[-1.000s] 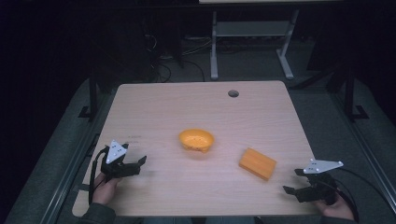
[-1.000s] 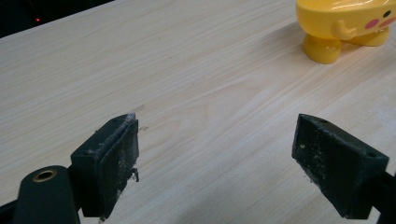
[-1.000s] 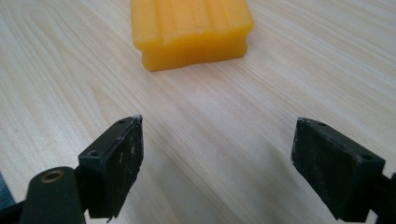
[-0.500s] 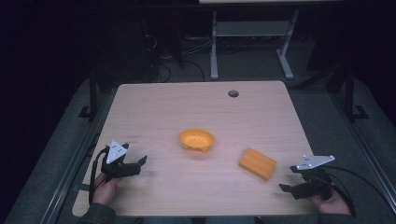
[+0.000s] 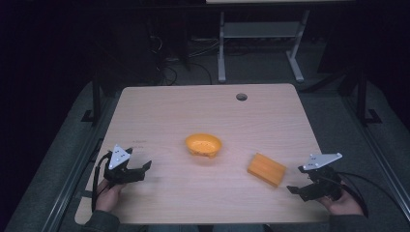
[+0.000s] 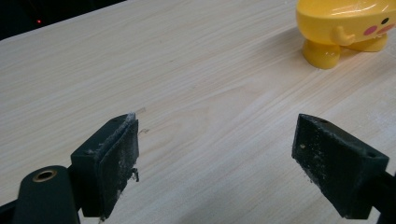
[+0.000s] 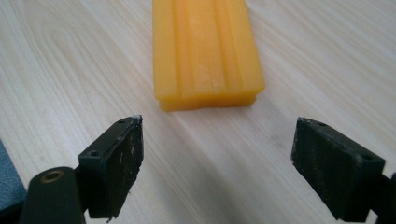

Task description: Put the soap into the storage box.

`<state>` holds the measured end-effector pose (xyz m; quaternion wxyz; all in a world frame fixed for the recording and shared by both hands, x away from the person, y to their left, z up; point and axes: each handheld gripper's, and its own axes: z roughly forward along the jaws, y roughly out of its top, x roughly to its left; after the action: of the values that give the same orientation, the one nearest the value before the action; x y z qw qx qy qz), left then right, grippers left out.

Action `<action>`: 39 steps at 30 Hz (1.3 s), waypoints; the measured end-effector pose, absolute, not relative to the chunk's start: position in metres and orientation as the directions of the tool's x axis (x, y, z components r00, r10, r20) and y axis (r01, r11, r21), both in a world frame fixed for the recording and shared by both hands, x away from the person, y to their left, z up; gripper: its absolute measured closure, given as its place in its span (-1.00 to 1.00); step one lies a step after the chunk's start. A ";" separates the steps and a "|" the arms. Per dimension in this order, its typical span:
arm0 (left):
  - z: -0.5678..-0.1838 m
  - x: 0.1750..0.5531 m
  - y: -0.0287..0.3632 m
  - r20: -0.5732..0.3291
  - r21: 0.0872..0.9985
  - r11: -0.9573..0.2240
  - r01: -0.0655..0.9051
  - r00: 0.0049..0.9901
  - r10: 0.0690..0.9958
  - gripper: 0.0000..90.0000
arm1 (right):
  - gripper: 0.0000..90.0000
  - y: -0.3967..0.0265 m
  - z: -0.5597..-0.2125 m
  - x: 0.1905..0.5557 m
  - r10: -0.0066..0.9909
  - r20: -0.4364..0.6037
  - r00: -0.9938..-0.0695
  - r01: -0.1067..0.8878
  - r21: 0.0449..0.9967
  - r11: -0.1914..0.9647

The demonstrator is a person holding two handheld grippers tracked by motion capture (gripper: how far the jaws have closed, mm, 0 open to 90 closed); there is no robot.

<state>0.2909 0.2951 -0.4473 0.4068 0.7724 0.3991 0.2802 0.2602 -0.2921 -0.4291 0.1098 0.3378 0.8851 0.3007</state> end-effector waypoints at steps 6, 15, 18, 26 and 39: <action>-0.448 0.291 0.295 0.107 0.852 -0.349 0.389 0.524 0.845 -0.69 | -0.64 -0.282 -0.421 0.266 0.643 -0.006 -0.766 0.510 0.603 0.613; -0.448 0.292 0.295 0.111 0.853 -0.352 0.385 0.526 0.843 -0.69 | -0.64 -0.260 -0.420 0.280 0.602 -0.011 -0.799 0.483 0.584 0.653; -0.448 0.292 0.294 0.111 0.853 -0.353 0.384 0.527 0.843 -0.69 | -0.64 -0.255 -0.419 0.284 0.592 -0.016 -0.806 0.476 0.577 0.664; -0.447 0.292 0.295 0.107 0.854 -0.348 0.387 0.524 0.845 -0.69 | -0.64 -0.246 -0.421 0.293 0.585 -0.009 -0.811 0.480 0.561 0.674; -0.447 0.292 0.296 0.107 0.857 -0.345 0.383 0.523 0.846 -0.69 | -0.64 -0.228 -0.425 0.309 0.563 -0.010 -0.827 0.477 0.519 0.709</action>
<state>0.2920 0.2961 -0.4469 0.4101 0.7701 0.3990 0.2820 0.3093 -0.2280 -0.4248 0.0837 0.2824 0.9207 0.2560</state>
